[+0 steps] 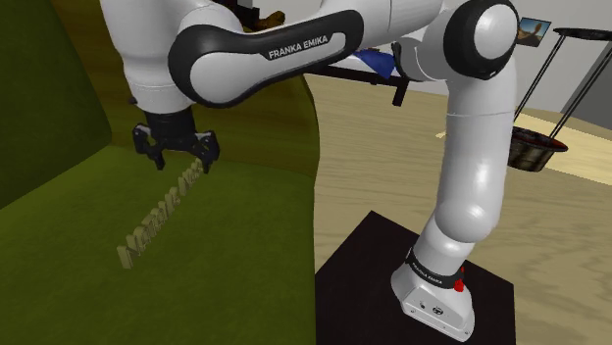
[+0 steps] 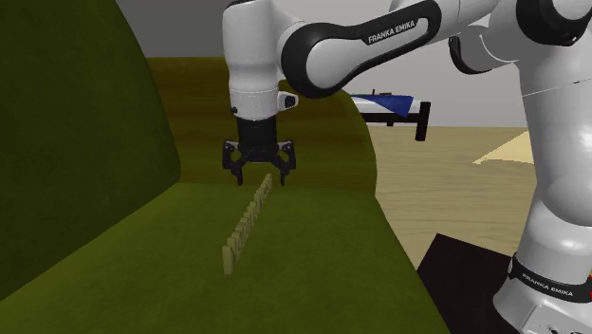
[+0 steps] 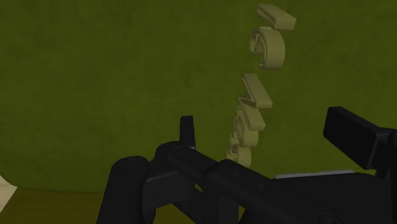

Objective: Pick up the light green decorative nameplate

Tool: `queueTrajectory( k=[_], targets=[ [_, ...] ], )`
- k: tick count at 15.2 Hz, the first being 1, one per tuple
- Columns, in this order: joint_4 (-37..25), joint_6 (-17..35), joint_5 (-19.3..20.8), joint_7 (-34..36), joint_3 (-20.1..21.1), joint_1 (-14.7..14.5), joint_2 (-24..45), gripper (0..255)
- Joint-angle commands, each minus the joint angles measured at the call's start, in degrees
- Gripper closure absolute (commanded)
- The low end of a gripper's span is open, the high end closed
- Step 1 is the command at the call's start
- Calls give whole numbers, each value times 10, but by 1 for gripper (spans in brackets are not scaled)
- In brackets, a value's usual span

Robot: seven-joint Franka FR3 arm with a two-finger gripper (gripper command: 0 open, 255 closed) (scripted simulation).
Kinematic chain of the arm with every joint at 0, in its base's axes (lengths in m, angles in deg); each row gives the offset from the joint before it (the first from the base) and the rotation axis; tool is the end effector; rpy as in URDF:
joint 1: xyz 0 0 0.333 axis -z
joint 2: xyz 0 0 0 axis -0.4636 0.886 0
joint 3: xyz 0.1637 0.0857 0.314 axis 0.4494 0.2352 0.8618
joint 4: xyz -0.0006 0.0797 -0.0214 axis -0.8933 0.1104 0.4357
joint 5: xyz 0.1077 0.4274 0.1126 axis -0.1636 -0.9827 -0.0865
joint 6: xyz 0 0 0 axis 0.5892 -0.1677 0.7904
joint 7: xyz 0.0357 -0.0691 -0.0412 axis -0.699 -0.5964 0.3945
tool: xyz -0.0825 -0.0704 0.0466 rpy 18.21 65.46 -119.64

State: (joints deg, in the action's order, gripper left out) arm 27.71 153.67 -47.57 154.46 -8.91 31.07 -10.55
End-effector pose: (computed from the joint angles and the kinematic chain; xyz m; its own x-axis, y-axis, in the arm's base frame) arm 0.5551 0.4334 0.4777 0.6363 -0.7300 0.2493 -0.7525 -0.6586 -0.0079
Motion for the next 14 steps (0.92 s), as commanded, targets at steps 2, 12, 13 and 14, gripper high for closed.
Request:
queueTrajectory(
  k=[2, 12, 13, 14],
  targets=[
    [-21, -1, 31, 31, -17, -26, 37, 0],
    [6, 31, 45, 47, -24, -27, 50, 255],
    [5, 31, 45, 47, -24, -27, 50, 255],
    [5, 31, 45, 47, -24, -27, 50, 255]
  ],
)
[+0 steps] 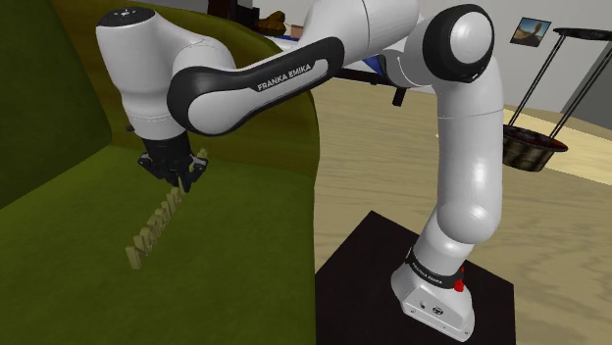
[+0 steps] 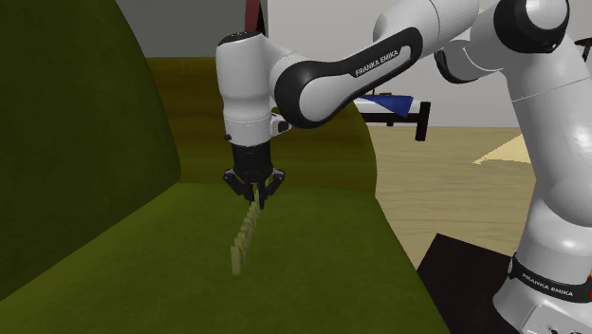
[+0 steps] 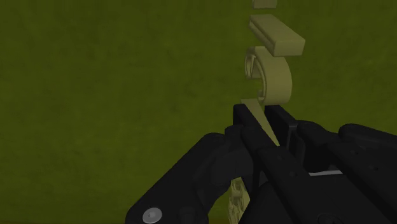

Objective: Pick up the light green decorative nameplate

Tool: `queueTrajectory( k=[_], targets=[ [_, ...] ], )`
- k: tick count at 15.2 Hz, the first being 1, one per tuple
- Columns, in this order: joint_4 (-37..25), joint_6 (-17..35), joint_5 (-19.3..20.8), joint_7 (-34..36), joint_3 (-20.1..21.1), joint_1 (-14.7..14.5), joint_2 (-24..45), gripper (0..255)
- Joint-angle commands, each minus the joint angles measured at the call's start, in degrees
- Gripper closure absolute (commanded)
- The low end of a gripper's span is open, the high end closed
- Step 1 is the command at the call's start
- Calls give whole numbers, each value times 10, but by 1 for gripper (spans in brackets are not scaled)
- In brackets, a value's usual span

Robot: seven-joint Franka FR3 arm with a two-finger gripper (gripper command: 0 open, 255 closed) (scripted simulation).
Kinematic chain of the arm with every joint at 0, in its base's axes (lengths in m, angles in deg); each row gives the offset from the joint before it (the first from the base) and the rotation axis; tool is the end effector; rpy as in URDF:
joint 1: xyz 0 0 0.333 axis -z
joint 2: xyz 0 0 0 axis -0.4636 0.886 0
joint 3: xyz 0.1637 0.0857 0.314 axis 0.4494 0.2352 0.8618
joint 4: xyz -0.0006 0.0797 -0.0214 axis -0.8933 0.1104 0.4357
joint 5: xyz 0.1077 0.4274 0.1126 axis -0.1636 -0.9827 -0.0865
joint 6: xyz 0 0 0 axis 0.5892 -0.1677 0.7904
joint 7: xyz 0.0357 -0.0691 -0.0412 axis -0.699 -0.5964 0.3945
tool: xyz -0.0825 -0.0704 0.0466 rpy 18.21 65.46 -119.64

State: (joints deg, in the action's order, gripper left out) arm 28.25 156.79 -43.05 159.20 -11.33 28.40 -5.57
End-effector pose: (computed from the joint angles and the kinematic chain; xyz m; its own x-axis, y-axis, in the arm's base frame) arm 0.5682 0.4414 0.4240 0.6124 -0.7464 0.2605 -0.7714 -0.6363 -0.0094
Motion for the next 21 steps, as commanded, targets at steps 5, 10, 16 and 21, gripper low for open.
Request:
queueTrajectory(
  k=[5, 10, 16, 21],
  targets=[
    [0, 0, 0, 0, 0, 0, 0, 255],
    [-24, -29, -13, -15, 6, 1, -11, 255],
    [-57, -66, -25, -31, 12, -1, -22, 255],
    [-84, -93, -31, -42, 15, -4, -26, 255]
  ],
)
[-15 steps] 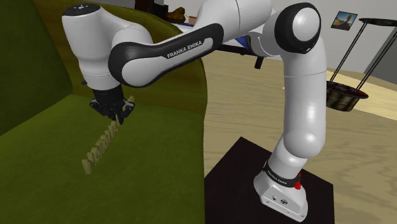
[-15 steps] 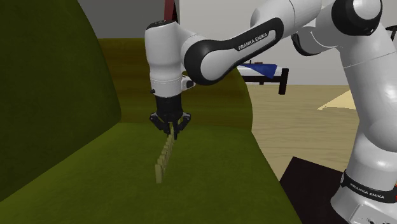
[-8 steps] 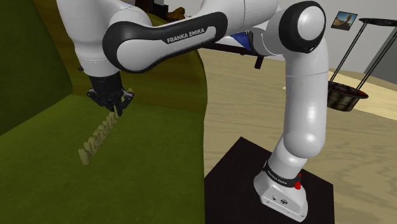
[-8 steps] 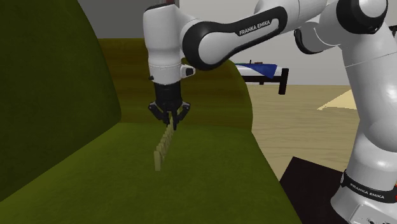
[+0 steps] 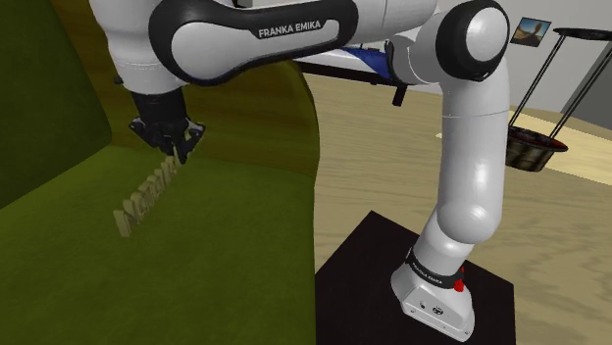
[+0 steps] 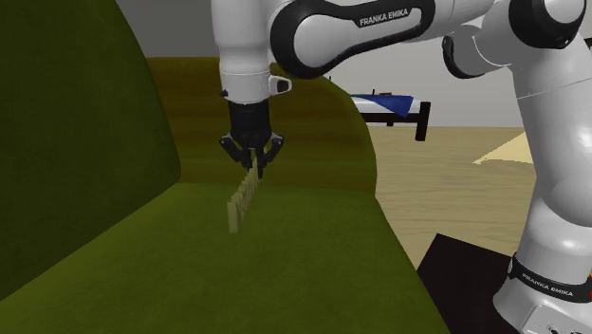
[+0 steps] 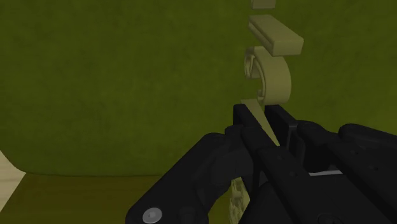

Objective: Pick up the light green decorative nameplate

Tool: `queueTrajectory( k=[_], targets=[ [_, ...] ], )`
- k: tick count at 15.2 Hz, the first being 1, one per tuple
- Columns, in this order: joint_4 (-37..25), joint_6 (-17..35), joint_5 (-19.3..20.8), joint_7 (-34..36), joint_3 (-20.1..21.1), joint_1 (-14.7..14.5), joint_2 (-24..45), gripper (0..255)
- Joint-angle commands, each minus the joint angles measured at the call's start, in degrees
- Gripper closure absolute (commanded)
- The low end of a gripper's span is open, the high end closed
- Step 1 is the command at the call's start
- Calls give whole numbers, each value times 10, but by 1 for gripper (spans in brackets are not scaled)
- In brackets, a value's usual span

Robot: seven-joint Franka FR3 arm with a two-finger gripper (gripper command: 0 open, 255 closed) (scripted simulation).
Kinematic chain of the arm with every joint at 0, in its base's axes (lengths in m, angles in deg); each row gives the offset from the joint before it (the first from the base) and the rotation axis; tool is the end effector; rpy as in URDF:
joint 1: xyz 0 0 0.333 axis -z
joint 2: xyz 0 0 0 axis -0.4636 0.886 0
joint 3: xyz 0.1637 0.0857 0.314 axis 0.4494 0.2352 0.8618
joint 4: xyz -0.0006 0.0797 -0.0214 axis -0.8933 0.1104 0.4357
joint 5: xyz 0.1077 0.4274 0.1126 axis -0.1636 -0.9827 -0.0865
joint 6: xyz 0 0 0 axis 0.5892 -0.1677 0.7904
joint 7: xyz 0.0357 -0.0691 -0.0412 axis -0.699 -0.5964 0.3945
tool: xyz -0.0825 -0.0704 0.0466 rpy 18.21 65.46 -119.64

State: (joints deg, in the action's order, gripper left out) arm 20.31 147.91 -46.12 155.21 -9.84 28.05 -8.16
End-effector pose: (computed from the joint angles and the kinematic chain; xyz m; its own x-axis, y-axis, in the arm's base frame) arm 0.5691 0.4434 0.5116 0.6125 -0.7463 0.2606 -0.7713 -0.6364 -0.0097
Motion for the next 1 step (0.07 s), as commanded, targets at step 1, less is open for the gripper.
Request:
queueTrajectory(
  k=[1],
  targets=[
    [-5, -4, -1, -2, 0, -1, 0, 255]
  ],
)
